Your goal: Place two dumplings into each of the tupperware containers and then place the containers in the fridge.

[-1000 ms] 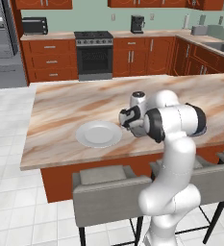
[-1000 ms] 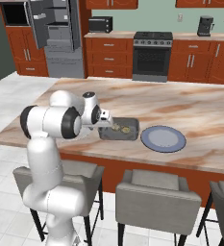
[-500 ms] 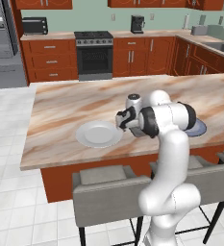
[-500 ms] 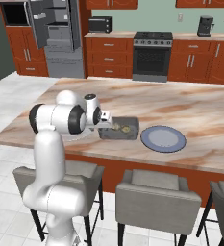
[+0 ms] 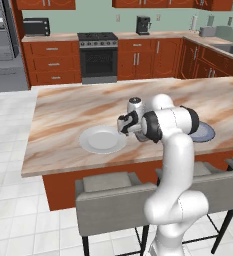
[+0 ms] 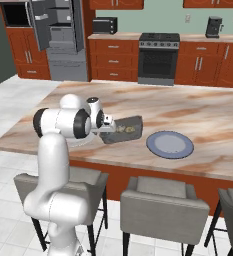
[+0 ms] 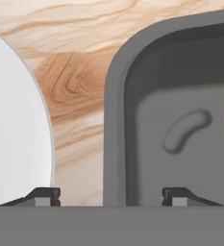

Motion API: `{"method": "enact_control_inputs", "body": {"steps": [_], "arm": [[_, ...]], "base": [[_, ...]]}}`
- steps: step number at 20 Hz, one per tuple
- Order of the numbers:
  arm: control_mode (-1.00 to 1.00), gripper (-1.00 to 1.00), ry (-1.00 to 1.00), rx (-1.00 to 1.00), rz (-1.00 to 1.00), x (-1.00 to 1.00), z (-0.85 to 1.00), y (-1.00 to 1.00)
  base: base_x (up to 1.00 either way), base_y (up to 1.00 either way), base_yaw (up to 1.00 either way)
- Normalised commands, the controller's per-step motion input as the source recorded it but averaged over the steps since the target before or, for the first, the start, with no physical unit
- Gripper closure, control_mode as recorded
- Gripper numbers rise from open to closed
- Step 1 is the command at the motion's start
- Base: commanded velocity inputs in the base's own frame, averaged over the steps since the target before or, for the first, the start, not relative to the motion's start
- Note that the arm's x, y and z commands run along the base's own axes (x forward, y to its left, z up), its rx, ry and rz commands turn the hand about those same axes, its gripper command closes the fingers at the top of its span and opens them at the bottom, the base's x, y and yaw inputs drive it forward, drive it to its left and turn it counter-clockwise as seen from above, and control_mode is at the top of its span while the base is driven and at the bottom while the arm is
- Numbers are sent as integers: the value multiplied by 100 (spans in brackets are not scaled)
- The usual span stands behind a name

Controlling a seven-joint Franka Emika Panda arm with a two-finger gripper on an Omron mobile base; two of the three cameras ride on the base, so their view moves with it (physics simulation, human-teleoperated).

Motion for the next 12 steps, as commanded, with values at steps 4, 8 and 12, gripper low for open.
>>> {"method": "enact_control_inputs", "body": {"steps": [4,8,12], "arm": [[-100,100,1,1,0,1,-16,-29],[-100,100,3,0,0,4,-14,-31],[-100,100,7,0,0,2,-17,-27]], "base": [[0,0,0],[0,0,0],[0,0,0]]}}
